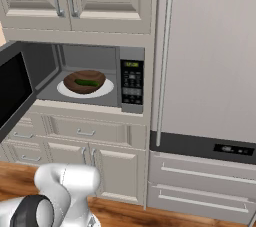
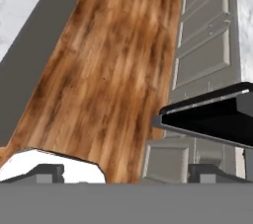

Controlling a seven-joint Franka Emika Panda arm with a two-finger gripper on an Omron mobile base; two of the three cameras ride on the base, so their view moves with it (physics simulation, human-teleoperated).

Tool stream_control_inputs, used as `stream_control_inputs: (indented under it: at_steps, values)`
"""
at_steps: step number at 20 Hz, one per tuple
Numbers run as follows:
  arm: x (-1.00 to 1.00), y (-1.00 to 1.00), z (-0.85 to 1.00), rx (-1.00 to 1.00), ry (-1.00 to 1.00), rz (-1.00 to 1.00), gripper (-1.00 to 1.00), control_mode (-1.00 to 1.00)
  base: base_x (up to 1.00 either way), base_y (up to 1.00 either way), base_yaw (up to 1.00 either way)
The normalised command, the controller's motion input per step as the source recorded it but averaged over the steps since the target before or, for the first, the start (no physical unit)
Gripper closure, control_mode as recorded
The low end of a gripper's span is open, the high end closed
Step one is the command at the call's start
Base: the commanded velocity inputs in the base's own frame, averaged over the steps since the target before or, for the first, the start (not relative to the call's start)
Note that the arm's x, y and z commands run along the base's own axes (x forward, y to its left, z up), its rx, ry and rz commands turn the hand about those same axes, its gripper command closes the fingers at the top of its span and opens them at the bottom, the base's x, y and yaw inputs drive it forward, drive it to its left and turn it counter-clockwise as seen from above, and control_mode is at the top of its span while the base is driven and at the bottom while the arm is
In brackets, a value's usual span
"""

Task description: Pick the cucumber from the sink and place it in the bowl. Then pick the bowl and place it in the microwave. Then close the microwave door and press the start button.

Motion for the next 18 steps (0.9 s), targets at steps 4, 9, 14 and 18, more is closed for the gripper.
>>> stream_control_inputs:
  at_steps: [4, 9, 14, 18]
  values:
    - [0.54, 0.79, -0.31, -0.10, -0.07, -0.01, -1.00, -1.00, 0.00, 0.00, 0.00]
    - [0.57, 0.51, -0.36, -0.13, -0.11, 0.00, -1.00, -1.00, 0.00, 0.00, 0.00]
    - [0.59, 0.26, -0.53, -0.14, -0.12, -0.04, -1.00, -1.00, 0.00, 0.00, 0.00]
    - [0.70, 0.06, -0.67, -0.10, -0.06, -0.07, -1.00, -1.00, 0.00, 0.00, 0.00]
